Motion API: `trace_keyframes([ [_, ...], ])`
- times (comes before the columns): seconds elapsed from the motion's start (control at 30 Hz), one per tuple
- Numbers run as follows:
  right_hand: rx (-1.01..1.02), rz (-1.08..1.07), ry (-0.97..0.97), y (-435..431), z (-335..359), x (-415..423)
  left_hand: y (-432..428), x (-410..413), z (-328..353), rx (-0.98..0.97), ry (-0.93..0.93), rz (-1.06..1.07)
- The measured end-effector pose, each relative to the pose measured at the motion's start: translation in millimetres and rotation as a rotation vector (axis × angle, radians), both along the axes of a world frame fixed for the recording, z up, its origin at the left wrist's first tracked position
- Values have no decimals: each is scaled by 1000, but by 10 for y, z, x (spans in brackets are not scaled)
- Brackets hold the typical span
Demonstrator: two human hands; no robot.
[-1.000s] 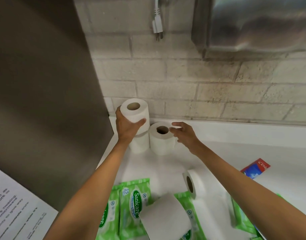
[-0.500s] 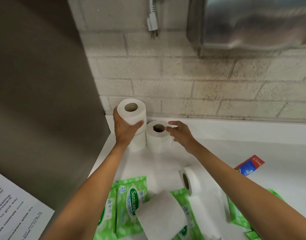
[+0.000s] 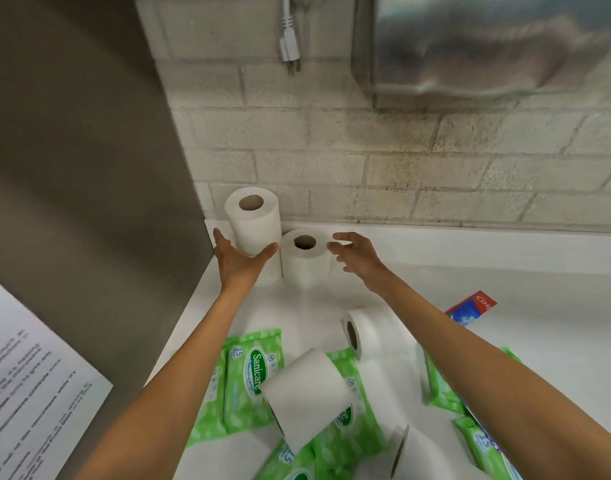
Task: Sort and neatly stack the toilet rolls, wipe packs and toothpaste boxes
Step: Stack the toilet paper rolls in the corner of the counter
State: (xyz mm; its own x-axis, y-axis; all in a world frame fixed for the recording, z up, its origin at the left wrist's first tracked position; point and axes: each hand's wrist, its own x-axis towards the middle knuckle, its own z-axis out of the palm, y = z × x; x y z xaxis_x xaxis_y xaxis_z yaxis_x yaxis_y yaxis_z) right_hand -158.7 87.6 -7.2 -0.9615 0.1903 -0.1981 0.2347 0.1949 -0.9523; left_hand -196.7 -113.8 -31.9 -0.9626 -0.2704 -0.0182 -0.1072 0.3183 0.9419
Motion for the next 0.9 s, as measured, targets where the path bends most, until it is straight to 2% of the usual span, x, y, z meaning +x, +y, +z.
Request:
trace_keyframes([
  [0.13, 19, -13, -8, 99, 127, 215, 27, 271, 92, -39, -94, -16],
  [0.27, 4, -33, 7, 214, 250, 489, 118, 589, 261, -116, -89, -122],
  [0.4, -7, -26, 1, 274, 311, 776, 225, 974, 411, -225, -129, -400],
  [0.6, -13, -12, -31, 207, 202, 1154, 261, 1461, 264, -567, -281, -716],
  [0.73, -14, 1, -63, 136, 113, 1330, 264, 1660, 96, -778, -339, -755],
  [0.9, -26, 4, -96, 88, 32, 1499, 292, 1846, -100, -869, -310, -731],
])
